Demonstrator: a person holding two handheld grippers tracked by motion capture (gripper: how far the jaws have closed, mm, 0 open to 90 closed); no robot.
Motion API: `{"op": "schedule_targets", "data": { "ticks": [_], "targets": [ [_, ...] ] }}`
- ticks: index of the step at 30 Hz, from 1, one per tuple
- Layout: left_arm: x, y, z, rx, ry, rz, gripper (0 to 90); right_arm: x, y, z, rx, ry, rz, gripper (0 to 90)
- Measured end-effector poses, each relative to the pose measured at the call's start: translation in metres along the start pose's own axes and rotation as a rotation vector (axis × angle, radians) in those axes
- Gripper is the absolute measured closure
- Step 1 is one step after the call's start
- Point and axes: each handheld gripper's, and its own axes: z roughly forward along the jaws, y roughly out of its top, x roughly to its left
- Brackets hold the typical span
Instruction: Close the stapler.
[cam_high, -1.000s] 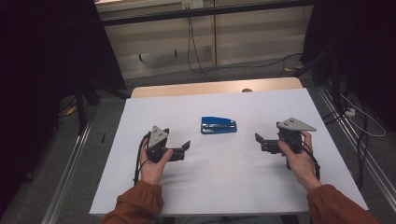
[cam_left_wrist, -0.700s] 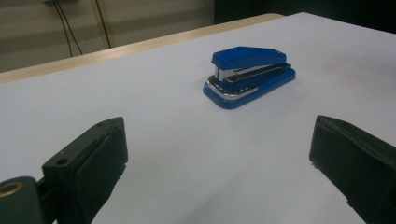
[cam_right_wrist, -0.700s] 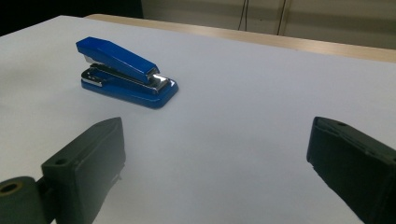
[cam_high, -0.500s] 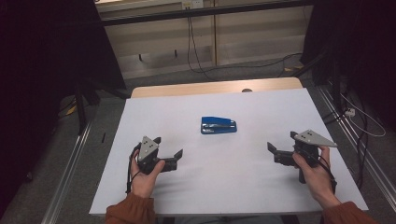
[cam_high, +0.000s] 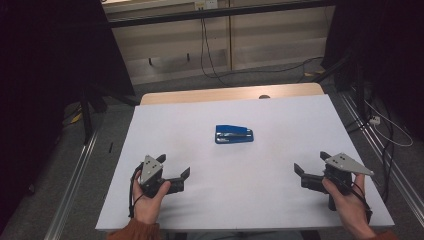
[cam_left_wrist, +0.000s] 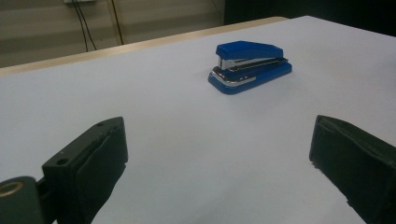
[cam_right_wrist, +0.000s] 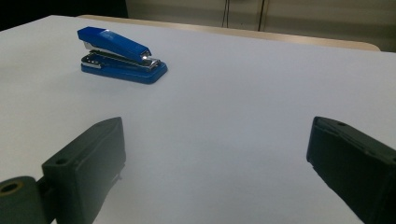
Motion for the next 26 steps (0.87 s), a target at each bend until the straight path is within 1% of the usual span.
{"op": "schedule_targets", "data": {
  "ticks": [3,4,5,7,8,9,10,12,14,15,17,19,20,22,25,26],
  "targets": [
    [0.0,-0.0035,-0.0065,0.007,-0.005,0.0,4.5,0.0004,-0.0022,-0.0029,-0.003,-0.003,0.0,4.3],
    [-0.0001,-0.0048,-0.0082,0.009,0.004,0.0,4.5,0.0001,-0.0028,-0.0039,-0.006,-0.003,-0.004,4.3],
    [0.0009,-0.0057,-0.0095,0.011,0.007,0.004,4.4,-0.0001,-0.0033,-0.0054,-0.006,-0.003,0.004,4.3],
    [0.0022,-0.0065,-0.0096,-0.004,0.015,-0.012,4.4,-0.0015,-0.0045,-0.0075,-0.013,-0.007,0.006,4.2],
    [0.0025,-0.0068,-0.009,-0.012,0.024,-0.008,4.4,-0.002,-0.0052,-0.0078,-0.016,-0.01,0.009,4.2],
    [0.003,-0.0076,-0.0091,-0.008,0.031,0.001,4.4,-0.002,-0.0059,-0.0075,-0.017,-0.013,0.005,4.2],
    [0.0034,-0.008,-0.0089,-0.01,0.031,0.0,4.4,-0.0014,-0.0064,-0.0067,-0.016,-0.016,-0.004,4.0],
    [0.0043,-0.0082,-0.0095,-0.011,0.03,-0.01,4.4,-0.0008,-0.0065,-0.0056,-0.015,-0.005,0.006,3.8],
    [0.0042,-0.0081,-0.0096,-0.017,0.037,-0.017,4.4,0.0004,-0.006,-0.0054,-0.025,-0.009,-0.001,3.7],
    [0.0042,-0.0079,-0.0095,-0.011,0.039,-0.012,4.4,0.0008,-0.0062,-0.0054,-0.024,-0.005,-0.001,3.4],
    [0.0039,-0.0079,-0.0085,-0.012,0.027,-0.011,4.4,0.0011,-0.0068,-0.0059,-0.016,-0.009,-0.016,2.9],
    [0.0045,-0.0078,-0.0086,-0.013,0.024,-0.009,4.4,0.0001,-0.0061,-0.0064,-0.027,-0.004,-0.006,2.9],
    [0.0051,-0.0077,-0.0088,-0.012,0.025,-0.01,4.4,0.0002,-0.0061,-0.0062,-0.027,-0.006,-0.008,3.0],
    [0.0057,-0.008,-0.0085,-0.012,0.028,-0.017,4.3,0.0006,-0.0064,-0.0054,-0.022,0.004,-0.005,2.7],
    [0.0055,-0.008,-0.0083,-0.003,0.036,-0.003,4.3,0.0012,-0.0059,-0.0055,-0.026,0.004,-0.011,2.4],
    [0.0053,-0.0079,-0.0083,-0.004,0.033,-0.002,4.3,0.001,-0.0061,-0.0055,-0.024,0.009,-0.007,2.0]
  ]
}}
